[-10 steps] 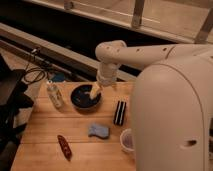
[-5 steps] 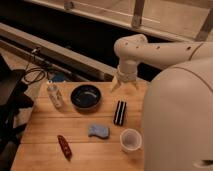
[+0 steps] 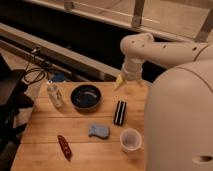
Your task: Move the arm in a circular motion
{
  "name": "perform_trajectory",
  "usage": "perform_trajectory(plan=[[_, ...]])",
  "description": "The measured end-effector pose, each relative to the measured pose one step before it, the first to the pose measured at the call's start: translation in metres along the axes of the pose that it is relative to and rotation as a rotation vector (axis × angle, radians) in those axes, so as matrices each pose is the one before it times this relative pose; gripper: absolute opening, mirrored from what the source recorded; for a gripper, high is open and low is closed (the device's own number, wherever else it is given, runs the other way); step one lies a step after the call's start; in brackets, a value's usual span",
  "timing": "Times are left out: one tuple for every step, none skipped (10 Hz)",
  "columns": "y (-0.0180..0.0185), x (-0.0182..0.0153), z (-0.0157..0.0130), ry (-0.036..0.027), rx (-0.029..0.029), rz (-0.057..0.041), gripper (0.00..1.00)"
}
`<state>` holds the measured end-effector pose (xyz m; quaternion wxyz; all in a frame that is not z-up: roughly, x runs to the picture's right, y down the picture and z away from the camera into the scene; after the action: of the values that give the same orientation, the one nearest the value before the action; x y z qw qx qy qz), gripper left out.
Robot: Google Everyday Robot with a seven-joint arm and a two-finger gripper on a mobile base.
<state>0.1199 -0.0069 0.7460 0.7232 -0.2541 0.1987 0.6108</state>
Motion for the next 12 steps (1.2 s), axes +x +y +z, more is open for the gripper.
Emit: perform_trajectory(plan=[[0.0154, -0.00655, -0.00129, -0.00088, -0.00024, -0.02801, 0.8], [0.01853, -0.01078, -0.00163, -0.00082, -0.00194, -0.03408, 0.8], [0.0134, -0.00878, -0.00183, -0.00024, -0.00138, -0.03303, 0.8], [0.00498, -0.00512, -0.00078, 0.00035, 0.00435, -0.01779, 0.8], [0.00314, -0.00444, -0.0012, -0.00463, 0.00718, -0.01832, 0.8], [0.0084, -0.00282, -0.00234, -0.00333, 0.00342, -0.02173, 0.8], [0.01082, -0.00372, -0.00232, -0.00331, -0.00157, -0.01783, 0.8], [0.01193, -0.00354, -0.0009, -0.00175, 0.00349, -0.02208, 0.8], [0.00251, 0.00061, -0.00171, -0.00184, 0.00576, -0.01006, 0.8], [0.00059, -0.00108, -0.00355, -0.00715, 0.00486, -0.01017, 0.8], [0.00533, -0.00443, -0.00184, -0.00603, 0.00532, -0.01881, 0.8], [0.01486, -0.0012, -0.00097, 0.00146, -0.00174, -0.01568, 0.8]])
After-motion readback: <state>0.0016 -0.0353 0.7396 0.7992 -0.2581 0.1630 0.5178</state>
